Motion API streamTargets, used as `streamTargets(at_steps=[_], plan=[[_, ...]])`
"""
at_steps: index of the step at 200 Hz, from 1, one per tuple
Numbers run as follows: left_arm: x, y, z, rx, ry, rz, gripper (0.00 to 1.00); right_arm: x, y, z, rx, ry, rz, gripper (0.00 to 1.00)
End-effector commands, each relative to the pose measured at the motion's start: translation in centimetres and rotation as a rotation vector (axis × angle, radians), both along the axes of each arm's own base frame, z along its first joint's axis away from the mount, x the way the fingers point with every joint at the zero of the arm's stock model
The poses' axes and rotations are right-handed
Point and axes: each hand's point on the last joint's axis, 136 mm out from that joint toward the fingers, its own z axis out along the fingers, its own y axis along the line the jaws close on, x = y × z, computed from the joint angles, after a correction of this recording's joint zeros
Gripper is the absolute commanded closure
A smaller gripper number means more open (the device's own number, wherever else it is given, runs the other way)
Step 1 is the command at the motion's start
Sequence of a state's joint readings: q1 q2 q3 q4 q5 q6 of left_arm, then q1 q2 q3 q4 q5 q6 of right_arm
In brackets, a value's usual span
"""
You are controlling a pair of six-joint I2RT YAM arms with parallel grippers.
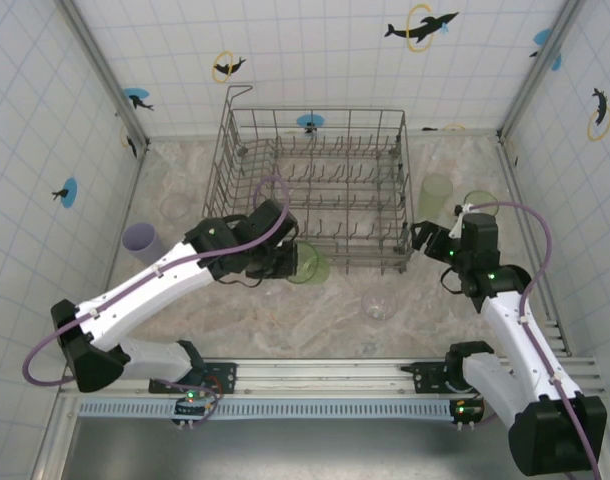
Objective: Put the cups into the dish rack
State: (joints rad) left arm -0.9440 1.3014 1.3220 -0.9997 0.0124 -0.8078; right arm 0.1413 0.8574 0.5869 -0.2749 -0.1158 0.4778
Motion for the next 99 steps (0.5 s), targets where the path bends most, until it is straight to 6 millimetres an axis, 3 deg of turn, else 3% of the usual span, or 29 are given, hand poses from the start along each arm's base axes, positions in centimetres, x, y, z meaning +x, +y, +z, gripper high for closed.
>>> streamTargets(at_steps=[1, 99], plan=[[-0.3, -1.5, 1.3, -0.02, 0.006, -0.078, 1.0, 0.3, 0.7, 1.2, -0.01, -0.03, 0.046, 0.01], [3.0, -5.5, 5.0, -0.095, -0.018, -0.135, 1.0, 1.8, 2.0, 3.8, -0.007, -0.083, 0.1, 0.01]])
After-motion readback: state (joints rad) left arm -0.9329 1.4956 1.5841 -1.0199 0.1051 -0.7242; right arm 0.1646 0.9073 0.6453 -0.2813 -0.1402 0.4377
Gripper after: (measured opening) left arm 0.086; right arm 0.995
